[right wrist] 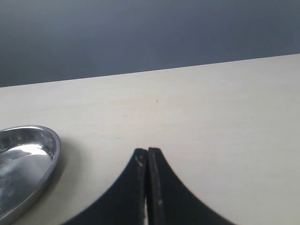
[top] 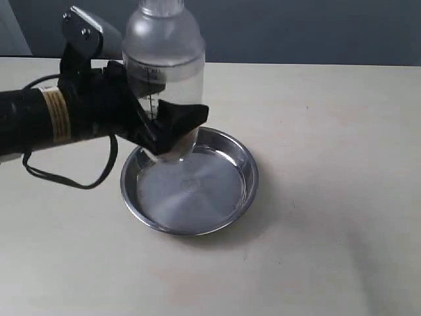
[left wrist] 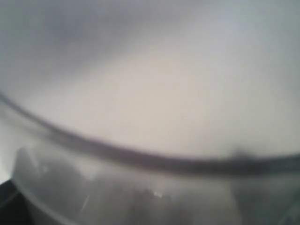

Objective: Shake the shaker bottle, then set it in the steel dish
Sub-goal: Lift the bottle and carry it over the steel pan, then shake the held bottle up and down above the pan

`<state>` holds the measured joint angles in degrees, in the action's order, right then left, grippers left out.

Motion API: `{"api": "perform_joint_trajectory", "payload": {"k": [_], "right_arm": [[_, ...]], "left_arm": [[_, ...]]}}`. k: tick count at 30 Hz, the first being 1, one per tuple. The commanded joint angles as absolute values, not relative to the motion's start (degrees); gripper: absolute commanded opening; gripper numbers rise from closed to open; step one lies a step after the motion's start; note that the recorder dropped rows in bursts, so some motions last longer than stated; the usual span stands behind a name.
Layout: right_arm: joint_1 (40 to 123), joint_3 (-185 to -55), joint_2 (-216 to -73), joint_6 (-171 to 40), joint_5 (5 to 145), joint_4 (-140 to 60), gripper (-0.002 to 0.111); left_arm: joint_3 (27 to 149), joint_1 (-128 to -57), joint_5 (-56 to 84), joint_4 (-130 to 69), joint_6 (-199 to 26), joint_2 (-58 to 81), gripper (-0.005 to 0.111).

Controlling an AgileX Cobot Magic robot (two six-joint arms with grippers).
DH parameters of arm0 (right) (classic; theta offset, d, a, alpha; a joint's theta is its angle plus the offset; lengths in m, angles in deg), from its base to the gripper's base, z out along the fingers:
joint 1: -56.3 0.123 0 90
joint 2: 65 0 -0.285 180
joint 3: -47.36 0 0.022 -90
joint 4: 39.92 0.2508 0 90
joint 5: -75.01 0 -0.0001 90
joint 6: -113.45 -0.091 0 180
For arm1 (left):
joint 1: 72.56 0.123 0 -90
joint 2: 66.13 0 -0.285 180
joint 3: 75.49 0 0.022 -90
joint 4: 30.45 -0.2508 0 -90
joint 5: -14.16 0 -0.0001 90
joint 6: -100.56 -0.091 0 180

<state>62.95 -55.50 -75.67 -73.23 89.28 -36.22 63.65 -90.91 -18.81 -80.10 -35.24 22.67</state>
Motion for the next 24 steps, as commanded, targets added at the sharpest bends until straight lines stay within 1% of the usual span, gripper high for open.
{"api": "perform_joint_trajectory", "payload": {"k": [1, 2, 3, 4, 7, 8, 9, 10, 11, 12, 13, 15, 16, 17, 18, 20, 21, 22, 23, 24], "right_arm": [[63.06, -55.43, -75.89, -73.23, 88.60, -36.35, -0.001], [63.06, -55.43, -75.89, -73.23, 88.60, -36.35, -0.001], [63.06, -55.43, -75.89, -73.23, 88.60, -36.35, -0.001], [63.06, -55.43, -75.89, -73.23, 88.60, -36.35, -0.001], [63.06, -55.43, -75.89, -73.23, 88.60, -36.35, -0.001], [63.06, -55.43, -75.89, -73.23, 88.60, -36.35, -0.001], [63.06, -55.43, -75.89, -73.23, 88.60, -36.35, -0.001], [63.06, -55.43, -75.89, -73.23, 88.60, -36.35, -0.001], [63.06, -55.43, -75.89, -73.23, 88.50, -36.35, -0.001], [63.06, -55.43, -75.89, -73.23, 88.50, -36.35, -0.001], [63.06, -55.43, -75.89, -73.23, 88.50, -36.35, -0.001], [63.06, -55.43, -75.89, -73.23, 88.50, -36.35, -0.001], [63.06, -55.43, -75.89, -73.23, 88.50, -36.35, -0.001], [63.06, -55.43, -75.89, -73.23, 88.50, -36.35, -0.001], [63.06, -55.43, -75.89, -73.23, 88.50, -36.35, -0.001], [63.06, -55.43, -75.89, -73.23, 88.50, -36.35, -0.001], [63.06, -55.43, -75.89, -73.23, 88.50, -36.35, -0.001], [63.06, -55.43, -75.89, -73.23, 88.50, -36.35, -0.001], [63.06, -55.43, -75.89, -73.23, 88.50, -36.35, -0.001], [63.06, -55.43, -75.89, -73.23, 88.50, -36.35, -0.001]], "left_arm": [[60.85, -90.00, -16.35, -52.66, -44.67, 21.40, 0.000], [60.14, -89.59, -17.48, -43.47, -46.91, 21.40, 0.000], [59.75, -89.56, -18.81, -40.06, -48.07, 21.40, 0.000], [59.64, -89.88, -19.93, -41.18, -48.35, 21.40, 0.000], [60.72, -96.32, -20.88, -70.49, -40.08, 21.26, 0.000], [61.31, -98.17, -16.28, -72.69, -40.02, 21.13, 0.000], [61.61, -98.74, -10.72, -67.46, -43.37, 21.13, 0.000], [61.74, -97.18, -5.44, -51.95, -53.17, 21.13, 0.000], [61.34, -94.31, -5.57, -31.79, -64.36, 21.43, 0.000], [60.58, -92.54, -7.76, -17.47, -70.06, 21.66, 0.000], [60.46, -92.74, -9.06, -12.51, -72.35, 21.35, 0.000], [61.23, -97.09, -3.41, -34.70, -69.81, 19.34, 0.000], [61.24, -100.59, -2.72, -46.99, -63.47, 18.27, 0.000], [61.24, -102.06, -3.45, -47.25, -60.22, 17.89, 0.000], [61.24, -101.41, -4.65, -41.87, -61.83, 17.89, 0.000], [60.62, -97.82, -9.26, -19.63, -66.22, 19.44, 0.000], [60.76, -98.39, -9.91, -21.46, -64.99, 20.06, 0.000], [61.27, -100.80, -8.31, -32.53, -64.33, 19.95, 0.000], [61.87, -104.06, -5.00, -49.52, -62.43, 19.34, 0.000], [62.14, -106.30, -2.26, -57.53, -59.81, 18.98, 0.000]]}}
